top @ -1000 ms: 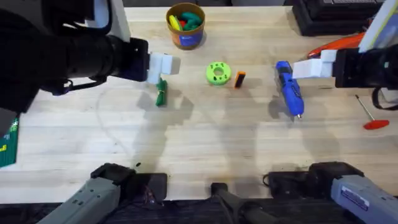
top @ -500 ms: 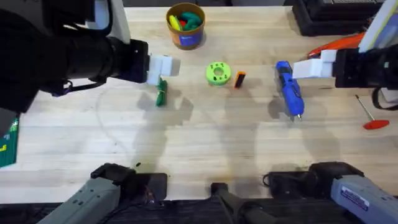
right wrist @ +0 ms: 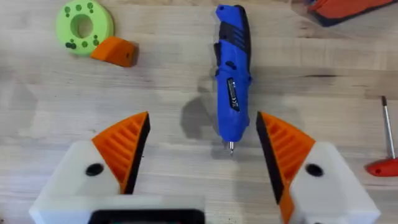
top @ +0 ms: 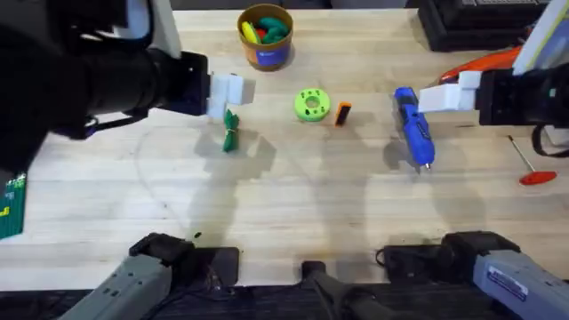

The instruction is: Pick up the gripper from the table and insert it into the empty holder that is missing its gripper. Then pick up a screw, insert it into the mounting hole, and use the screwdriver to tighten it. Finally, clean up the table by picking up the vegetable and placing it into the bucket.

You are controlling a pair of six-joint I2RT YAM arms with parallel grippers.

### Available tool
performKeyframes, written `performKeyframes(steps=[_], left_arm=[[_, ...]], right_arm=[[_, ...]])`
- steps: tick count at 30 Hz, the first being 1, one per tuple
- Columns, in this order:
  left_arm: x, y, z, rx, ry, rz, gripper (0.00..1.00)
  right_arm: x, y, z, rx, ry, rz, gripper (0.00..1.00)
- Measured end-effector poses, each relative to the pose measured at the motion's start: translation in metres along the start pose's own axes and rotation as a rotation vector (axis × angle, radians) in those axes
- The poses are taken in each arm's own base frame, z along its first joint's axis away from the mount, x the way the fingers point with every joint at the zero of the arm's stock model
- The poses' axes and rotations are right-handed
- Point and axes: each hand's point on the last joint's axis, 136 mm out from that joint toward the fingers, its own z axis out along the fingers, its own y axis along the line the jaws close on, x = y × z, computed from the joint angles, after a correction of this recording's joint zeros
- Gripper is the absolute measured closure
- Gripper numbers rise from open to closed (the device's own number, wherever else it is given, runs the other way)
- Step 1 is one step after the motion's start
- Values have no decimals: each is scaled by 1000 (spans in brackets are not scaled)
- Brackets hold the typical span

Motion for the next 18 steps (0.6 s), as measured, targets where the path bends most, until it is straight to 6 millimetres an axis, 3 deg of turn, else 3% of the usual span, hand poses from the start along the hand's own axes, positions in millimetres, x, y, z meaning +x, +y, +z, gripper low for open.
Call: performKeyframes(steps=[8,18], left_arm=[[-6,5,-28,-23,-224,3,15],[0,21,-35,-81,-516,-22,15]], right_arm=[[0,0,0,0,0,0,10],[0,0,0,0,0,0,10]])
